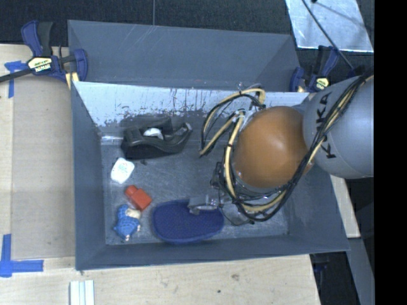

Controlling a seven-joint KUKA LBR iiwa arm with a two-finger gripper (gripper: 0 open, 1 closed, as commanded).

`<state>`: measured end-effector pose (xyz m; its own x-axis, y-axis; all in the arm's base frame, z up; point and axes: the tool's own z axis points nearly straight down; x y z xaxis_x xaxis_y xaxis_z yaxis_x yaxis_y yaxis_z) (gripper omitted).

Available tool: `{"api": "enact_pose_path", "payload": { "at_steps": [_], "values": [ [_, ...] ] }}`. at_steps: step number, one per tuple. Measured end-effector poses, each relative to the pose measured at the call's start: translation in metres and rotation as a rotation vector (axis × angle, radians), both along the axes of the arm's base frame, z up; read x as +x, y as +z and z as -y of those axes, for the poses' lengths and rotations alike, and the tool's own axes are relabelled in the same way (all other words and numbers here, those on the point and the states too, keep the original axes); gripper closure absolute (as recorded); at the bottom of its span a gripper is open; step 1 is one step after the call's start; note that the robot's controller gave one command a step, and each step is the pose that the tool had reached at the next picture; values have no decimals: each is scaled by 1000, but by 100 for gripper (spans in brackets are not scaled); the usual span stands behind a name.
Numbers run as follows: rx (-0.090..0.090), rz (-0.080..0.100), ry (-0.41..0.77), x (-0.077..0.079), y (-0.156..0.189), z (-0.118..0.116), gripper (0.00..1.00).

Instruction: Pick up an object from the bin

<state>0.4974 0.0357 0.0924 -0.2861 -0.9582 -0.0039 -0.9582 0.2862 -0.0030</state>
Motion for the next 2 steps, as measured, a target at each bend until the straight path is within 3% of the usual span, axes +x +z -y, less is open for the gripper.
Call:
{"api": "enact_pose_path", "payload": {
  "at_steps": [1, 2],
  "values": [
    [3, 4, 51, 3, -18, -1, 0],
    [2, 22, 399, 3, -18, -6, 0]
  ]
}}
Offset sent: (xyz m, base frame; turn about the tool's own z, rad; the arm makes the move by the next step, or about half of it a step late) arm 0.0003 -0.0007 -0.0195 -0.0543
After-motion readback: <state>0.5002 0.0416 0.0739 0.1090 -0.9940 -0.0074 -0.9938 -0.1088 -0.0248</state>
